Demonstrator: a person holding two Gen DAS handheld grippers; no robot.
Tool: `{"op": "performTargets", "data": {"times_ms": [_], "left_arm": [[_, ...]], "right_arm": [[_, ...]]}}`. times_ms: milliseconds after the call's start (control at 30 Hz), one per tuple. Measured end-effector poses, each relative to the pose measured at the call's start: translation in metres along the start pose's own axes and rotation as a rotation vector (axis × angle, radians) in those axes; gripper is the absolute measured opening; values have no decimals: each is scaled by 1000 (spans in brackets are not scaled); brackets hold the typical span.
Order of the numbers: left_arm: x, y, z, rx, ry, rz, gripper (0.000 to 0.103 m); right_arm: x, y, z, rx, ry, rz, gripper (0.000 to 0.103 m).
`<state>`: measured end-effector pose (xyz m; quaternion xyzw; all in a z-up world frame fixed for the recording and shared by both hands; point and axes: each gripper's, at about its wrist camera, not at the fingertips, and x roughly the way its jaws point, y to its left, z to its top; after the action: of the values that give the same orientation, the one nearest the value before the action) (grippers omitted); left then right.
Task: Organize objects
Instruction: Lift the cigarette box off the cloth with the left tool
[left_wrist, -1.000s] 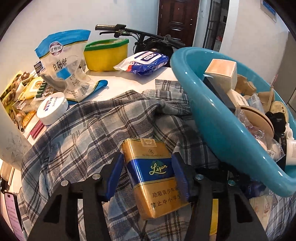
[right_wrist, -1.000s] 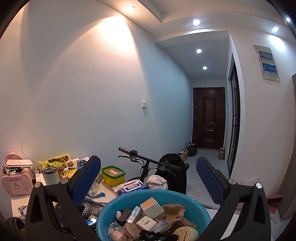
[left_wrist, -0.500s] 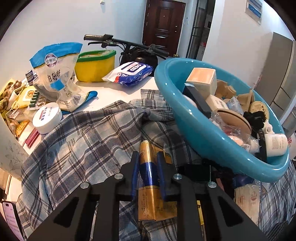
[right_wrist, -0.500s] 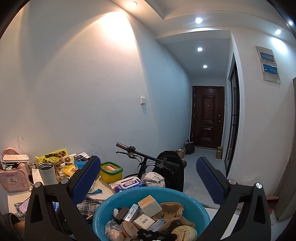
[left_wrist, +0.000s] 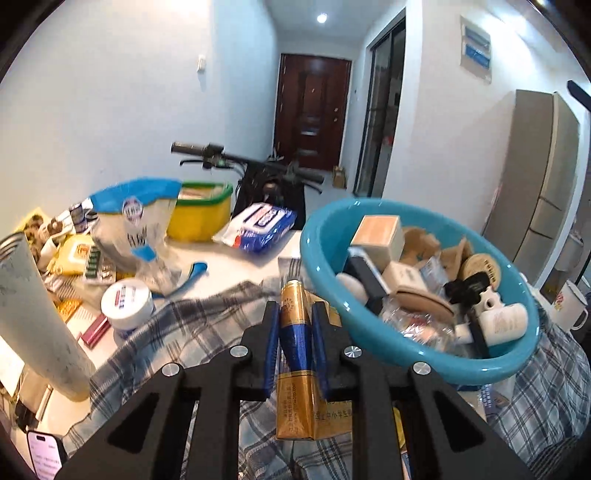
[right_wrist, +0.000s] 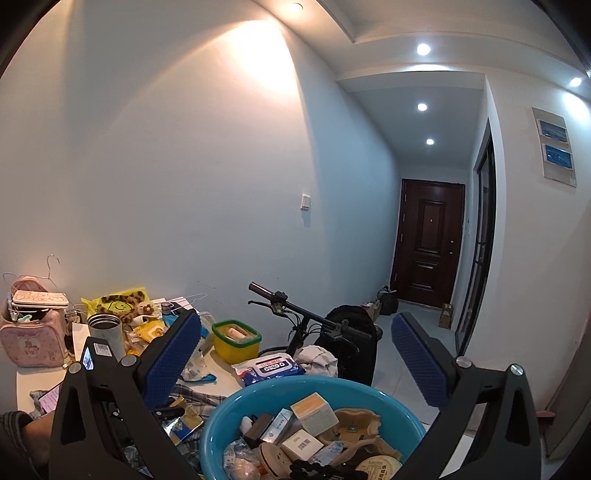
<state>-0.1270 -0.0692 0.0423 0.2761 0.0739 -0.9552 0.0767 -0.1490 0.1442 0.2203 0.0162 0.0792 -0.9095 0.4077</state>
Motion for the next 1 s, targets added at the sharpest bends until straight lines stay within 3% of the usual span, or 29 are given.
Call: {"op": "performTargets", "data": {"times_ms": [733, 867, 1000], "left_arm": [[-13, 21, 5, -118, -17, -112, 19], [-20, 20, 6, -92, -47, -86, 19], [-23, 28, 8, -96, -60, -54, 19]], "right_arm": [[11, 27, -2, -53, 57, -2, 103], [17, 38, -2, -46, 54, 67, 103], [20, 45, 0, 44, 75, 59, 103]]}}
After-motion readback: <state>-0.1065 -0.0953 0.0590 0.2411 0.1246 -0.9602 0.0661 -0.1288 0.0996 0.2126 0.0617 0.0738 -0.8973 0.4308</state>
